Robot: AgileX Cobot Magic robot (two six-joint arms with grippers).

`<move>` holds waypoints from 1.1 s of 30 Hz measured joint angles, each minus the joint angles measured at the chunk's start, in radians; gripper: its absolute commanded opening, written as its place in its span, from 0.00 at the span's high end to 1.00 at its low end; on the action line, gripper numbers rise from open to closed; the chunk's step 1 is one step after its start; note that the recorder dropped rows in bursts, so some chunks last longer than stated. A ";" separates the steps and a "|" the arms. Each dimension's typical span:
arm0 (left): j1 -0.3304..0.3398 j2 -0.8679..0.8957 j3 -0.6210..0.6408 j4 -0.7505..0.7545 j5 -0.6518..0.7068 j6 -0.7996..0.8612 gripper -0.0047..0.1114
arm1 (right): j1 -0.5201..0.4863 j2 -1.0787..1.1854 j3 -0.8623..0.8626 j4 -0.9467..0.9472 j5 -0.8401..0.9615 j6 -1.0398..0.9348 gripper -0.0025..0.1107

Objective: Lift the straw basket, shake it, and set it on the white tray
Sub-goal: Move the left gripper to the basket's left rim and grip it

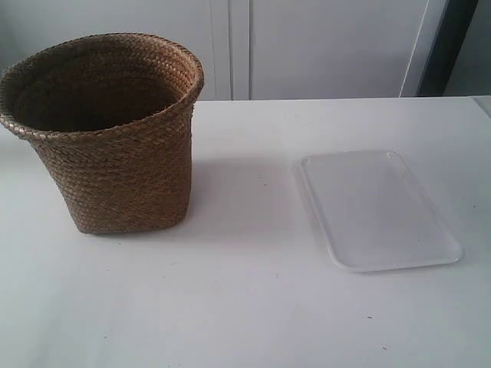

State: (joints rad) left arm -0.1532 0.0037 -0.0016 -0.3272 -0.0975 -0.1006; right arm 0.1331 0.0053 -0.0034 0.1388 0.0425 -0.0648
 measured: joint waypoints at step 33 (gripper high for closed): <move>0.000 1.345 -1.207 0.642 0.535 -0.363 0.28 | 0.000 0.307 -0.066 -0.818 -0.681 1.189 0.55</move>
State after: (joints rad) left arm -0.1532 1.3484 -1.2089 0.3149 0.4379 -0.4636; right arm 0.1331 0.3120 -0.0691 -0.6791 -0.6382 1.1243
